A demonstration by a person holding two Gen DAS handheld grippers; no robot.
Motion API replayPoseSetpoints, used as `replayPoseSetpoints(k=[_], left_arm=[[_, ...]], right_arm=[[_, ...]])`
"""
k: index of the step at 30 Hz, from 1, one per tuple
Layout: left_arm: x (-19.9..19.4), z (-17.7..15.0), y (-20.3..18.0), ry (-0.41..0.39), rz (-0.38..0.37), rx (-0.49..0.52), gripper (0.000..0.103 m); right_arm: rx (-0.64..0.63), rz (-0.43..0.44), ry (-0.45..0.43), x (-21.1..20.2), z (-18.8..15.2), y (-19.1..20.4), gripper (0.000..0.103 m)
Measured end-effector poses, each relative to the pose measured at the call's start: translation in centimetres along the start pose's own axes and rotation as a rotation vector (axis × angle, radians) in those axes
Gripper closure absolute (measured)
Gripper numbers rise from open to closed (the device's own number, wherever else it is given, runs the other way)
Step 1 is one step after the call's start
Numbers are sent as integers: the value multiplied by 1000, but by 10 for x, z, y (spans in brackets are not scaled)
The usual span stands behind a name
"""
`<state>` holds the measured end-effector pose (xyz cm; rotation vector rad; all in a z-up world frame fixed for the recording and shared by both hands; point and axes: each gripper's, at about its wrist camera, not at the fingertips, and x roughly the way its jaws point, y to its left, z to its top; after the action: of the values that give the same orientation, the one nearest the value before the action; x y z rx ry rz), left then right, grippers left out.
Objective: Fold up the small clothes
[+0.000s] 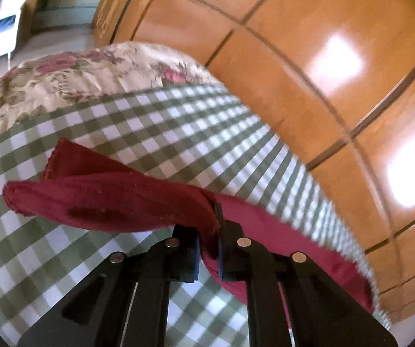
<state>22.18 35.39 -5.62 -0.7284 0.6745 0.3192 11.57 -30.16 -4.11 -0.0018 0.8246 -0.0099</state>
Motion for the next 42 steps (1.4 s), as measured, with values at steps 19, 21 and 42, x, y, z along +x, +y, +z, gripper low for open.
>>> replayPoseSetpoints(k=[19, 21, 42], left_arm=[[-64, -56, -144, -156, -191, 290, 95], [-66, -73, -175, -149, -202, 392, 95], [7, -264, -331, 93, -72, 1026, 95]], right_arm=[[41, 40, 16, 3, 0, -8, 2], [41, 38, 15, 3, 0, -8, 2], [90, 93, 22, 3, -2, -17, 2]])
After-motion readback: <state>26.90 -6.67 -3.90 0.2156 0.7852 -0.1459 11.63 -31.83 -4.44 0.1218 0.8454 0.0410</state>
